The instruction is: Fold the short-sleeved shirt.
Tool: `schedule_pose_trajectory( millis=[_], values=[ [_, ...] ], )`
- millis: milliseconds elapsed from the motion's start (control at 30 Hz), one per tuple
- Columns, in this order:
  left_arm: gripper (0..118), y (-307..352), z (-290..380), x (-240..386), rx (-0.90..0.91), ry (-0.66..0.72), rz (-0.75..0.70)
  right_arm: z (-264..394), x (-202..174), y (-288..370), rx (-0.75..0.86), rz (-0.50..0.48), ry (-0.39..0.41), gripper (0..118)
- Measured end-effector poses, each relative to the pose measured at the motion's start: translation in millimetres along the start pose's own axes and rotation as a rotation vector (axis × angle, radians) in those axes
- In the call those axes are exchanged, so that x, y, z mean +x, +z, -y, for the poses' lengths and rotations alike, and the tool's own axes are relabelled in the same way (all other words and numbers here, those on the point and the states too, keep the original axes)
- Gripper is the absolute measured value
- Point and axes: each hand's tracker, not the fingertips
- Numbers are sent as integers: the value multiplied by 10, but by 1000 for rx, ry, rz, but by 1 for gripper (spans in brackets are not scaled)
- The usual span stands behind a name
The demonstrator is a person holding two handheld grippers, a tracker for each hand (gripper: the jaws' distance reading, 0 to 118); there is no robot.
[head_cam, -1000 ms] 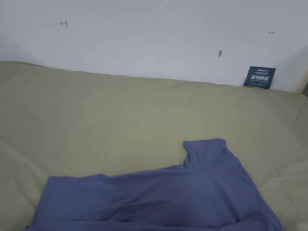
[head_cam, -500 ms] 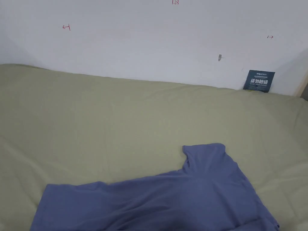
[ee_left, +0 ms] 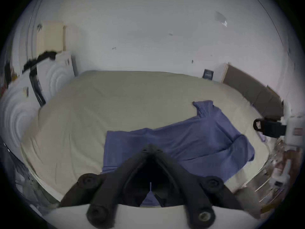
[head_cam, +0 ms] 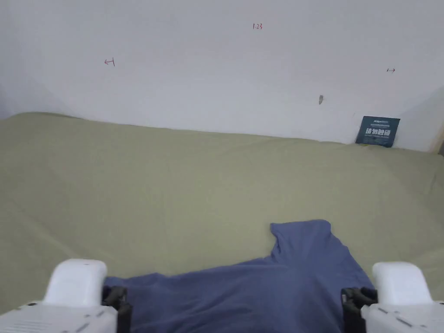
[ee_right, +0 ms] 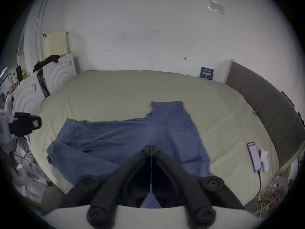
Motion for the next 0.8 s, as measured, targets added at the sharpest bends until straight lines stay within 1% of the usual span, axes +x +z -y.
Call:
schedule_pose_trajectory(
  millis=[67,167,267,333,400,467,500,567,600,633,667,700,733,767,800],
  values=[
    [0,-58,84,259,-18,-38,-34,101,-241,-19,-1,4,-2,1],
    [0,-88,284,532,-20,-23,-37,362,-498,-13,18,5,17,1],
    [0,-116,460,619,-58,22,19,531,-616,-63,-17,-42,26,1],
    [0,-162,471,570,-71,42,26,543,-606,-109,-40,-59,16,1],
    [0,-227,387,400,-67,57,26,500,-561,-116,-32,-63,9,1],
    [0,-362,237,113,-71,71,-11,441,-483,-131,-13,-63,0,1],
    [0,-492,149,-76,-72,122,-44,407,-431,-151,-7,-62,-6,1],
    [0,-804,23,-421,-179,133,-115,346,-330,-186,-2,-61,-30,1],
    [3,-997,-21,-599,-230,142,-143,324,-268,-218,2,-59,-43,1],
    [16,-1178,-82,-724,-292,148,-157,304,-212,-253,1,-59,-50,1],
    [40,-1374,-134,-877,-345,171,-151,281,-152,-290,-4,-64,-56,1],
    [68,-1528,-175,-946,-385,165,-177,264,-92,-336,-8,-69,-64,1],
    [87,-1678,-204,-1004,-384,160,-180,242,-20,-390,-15,-76,-75,2],
    [90,-1785,-203,-1014,-374,168,-169,214,55,-443,-27,-90,-91,6],
    [89,-1944,-202,-1020,-397,165,-164,169,148,-506,-39,-109,-121,16]
  ],
)
